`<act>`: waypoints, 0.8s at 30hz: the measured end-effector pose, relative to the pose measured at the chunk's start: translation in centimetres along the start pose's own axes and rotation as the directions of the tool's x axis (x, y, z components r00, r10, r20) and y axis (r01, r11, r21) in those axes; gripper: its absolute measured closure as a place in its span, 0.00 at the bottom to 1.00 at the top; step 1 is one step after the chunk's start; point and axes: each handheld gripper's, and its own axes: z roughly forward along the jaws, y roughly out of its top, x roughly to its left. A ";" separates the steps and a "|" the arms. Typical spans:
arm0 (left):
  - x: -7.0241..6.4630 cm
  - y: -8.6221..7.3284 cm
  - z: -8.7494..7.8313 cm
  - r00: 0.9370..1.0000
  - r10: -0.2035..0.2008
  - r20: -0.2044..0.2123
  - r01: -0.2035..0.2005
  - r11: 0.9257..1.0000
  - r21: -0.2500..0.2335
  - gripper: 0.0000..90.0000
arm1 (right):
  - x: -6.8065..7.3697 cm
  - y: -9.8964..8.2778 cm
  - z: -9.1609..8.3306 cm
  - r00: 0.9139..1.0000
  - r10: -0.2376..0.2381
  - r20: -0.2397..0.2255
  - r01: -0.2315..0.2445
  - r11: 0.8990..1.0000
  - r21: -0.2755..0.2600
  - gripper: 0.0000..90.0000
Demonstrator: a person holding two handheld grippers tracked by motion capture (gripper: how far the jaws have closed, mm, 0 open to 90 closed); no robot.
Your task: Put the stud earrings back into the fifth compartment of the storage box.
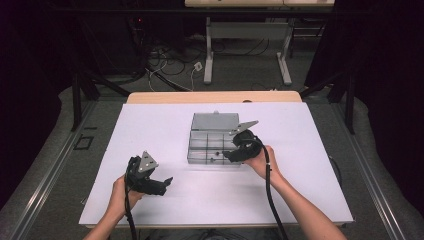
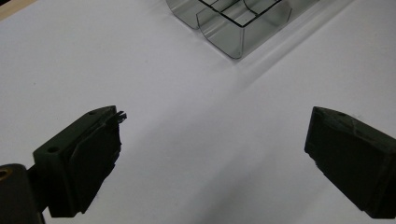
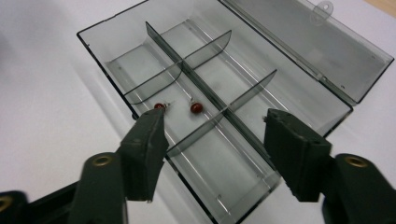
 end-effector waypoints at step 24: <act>-0.3 -0.1 -0.2 1.000 -0.010 0.001 0.010 1.000 0.013 0.04 | -1.6 -5.0 -4.5 0.997 0.047 -0.062 -0.046 0.999 0.007 0.04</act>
